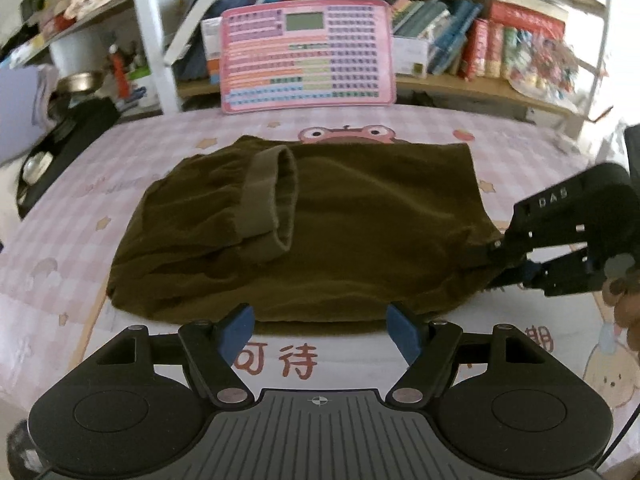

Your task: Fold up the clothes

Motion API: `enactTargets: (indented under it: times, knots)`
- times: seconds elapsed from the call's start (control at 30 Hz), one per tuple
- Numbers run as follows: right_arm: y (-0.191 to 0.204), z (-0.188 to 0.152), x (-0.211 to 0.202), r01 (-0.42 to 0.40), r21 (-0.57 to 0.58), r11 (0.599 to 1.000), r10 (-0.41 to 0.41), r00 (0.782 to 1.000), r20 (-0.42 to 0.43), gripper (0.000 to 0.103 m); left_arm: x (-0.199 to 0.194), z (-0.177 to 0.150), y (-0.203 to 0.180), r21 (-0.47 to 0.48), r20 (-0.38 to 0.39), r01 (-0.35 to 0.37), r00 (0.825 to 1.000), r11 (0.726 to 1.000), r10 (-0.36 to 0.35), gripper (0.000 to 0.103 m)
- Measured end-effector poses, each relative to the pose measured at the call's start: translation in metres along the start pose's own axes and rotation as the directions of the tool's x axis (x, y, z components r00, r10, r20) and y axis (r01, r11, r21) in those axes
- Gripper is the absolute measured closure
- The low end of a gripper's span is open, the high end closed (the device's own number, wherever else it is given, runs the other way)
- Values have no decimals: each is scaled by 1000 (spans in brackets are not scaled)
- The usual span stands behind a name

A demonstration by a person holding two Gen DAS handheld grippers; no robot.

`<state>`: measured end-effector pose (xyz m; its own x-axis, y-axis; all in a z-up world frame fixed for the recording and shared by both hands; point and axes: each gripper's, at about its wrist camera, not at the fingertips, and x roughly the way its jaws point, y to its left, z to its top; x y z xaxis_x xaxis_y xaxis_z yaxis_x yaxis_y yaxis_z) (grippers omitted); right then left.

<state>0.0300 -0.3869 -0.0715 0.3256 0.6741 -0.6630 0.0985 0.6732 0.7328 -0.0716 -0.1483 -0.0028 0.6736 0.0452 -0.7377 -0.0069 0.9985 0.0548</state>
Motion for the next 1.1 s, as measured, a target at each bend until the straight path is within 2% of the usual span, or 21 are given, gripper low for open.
enactTargets:
  times: [0.17,0.27,0.37,0.5,0.67,0.87,0.97,1.03,1.07,1.1]
  knots:
    - [-2,5,-11,-101,45,994,101,995,15,81,5,5,-24,147,1,19,1000,989,-19,28]
    - [4,9,-13,-144,44,989,143,990,18,81,10,6,-46,279,5,10,1000,960,-12,28]
    - [8,12,-14,-162,40,986,162,987,18,81,13,8,-63,362,16,7,1000,932,-14,28]
    - [12,14,-13,-175,34,984,175,984,14,81,15,8,-78,435,27,8,999,901,-22,28]
    - [15,13,-15,-184,14,983,184,983,1,81,27,12,-93,509,62,-37,998,860,6,28]
    - [18,13,-17,-164,-21,986,164,986,-7,81,46,22,-112,589,107,-64,994,806,1,30]
    - [14,14,-16,-141,-14,990,141,990,-5,80,56,23,-117,604,98,-53,995,795,-9,42]
    - [8,16,-16,-128,5,992,128,992,7,76,62,23,-120,611,89,-41,996,791,-17,64]
    - [5,18,-16,-124,14,992,124,992,13,76,65,23,-120,612,84,-37,996,790,-19,67]
    - [2,19,-16,-121,25,992,121,992,21,76,68,23,-121,612,78,-28,997,790,-25,75]
